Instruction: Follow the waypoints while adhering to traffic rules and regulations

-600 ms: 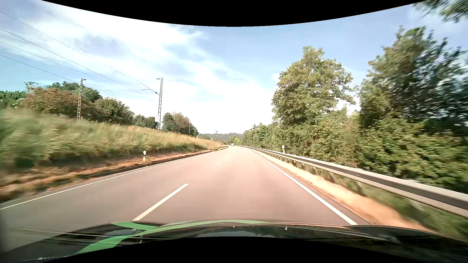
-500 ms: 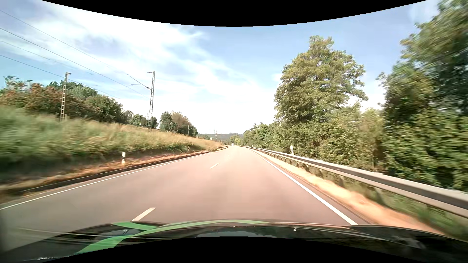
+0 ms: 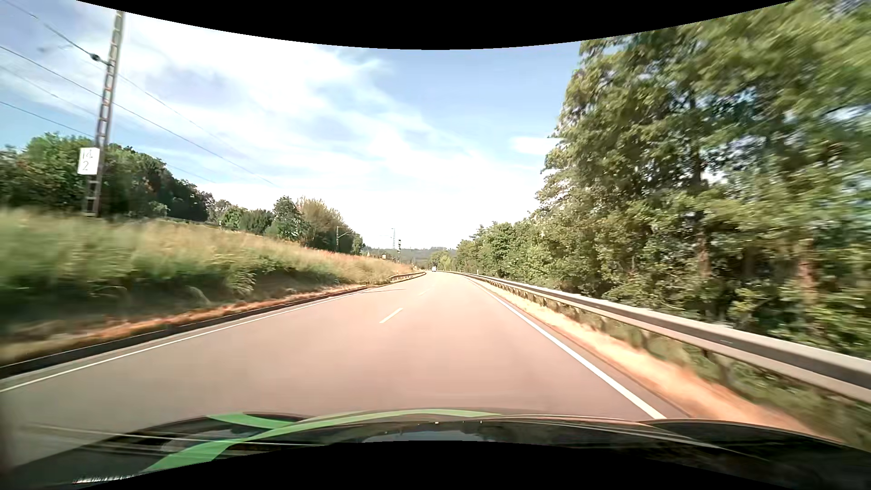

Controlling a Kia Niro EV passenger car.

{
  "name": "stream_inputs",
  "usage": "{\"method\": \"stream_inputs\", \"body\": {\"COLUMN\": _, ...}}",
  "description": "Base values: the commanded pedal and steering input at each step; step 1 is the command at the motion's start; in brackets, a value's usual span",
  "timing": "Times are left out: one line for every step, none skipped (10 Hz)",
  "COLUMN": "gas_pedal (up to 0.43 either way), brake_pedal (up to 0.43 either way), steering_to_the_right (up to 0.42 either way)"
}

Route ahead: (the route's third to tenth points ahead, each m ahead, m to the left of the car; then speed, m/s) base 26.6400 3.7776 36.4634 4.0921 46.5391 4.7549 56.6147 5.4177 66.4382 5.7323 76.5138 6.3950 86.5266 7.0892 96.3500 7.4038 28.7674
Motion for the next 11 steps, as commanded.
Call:
{"method": "stream_inputs", "body": {"gas_pedal": 0.268, "brake_pedal": 0.0, "steering_to_the_right": -0.006}}
{"method": "stream_inputs", "body": {"gas_pedal": 0.24, "brake_pedal": 0.0, "steering_to_the_right": -0.006}}
{"method": "stream_inputs", "body": {"gas_pedal": 0.228, "brake_pedal": 0.0, "steering_to_the_right": -0.006}}
{"method": "stream_inputs", "body": {"gas_pedal": 0.228, "brake_pedal": 0.0, "steering_to_the_right": -0.006}}
{"method": "stream_inputs", "body": {"gas_pedal": 0.228, "brake_pedal": 0.0, "steering_to_the_right": -0.006}}
{"method": "stream_inputs", "body": {"gas_pedal": 0.228, "brake_pedal": 0.0, "steering_to_the_right": -0.006}}
{"method": "stream_inputs", "body": {"gas_pedal": 0.24, "brake_pedal": 0.0, "steering_to_the_right": -0.005}}
{"method": "stream_inputs", "body": {"gas_pedal": 0.248, "brake_pedal": 0.0, "steering_to_the_right": -0.005}}
{"method": "stream_inputs", "body": {"gas_pedal": 0.268, "brake_pedal": 0.0, "steering_to_the_right": -0.005}}
{"method": "stream_inputs", "body": {"gas_pedal": 0.287, "brake_pedal": 0.0, "steering_to_the_right": -0.005}}
{"method": "stream_inputs", "body": {"gas_pedal": 0.287, "brake_pedal": 0.0, "steering_to_the_right": -0.005}}
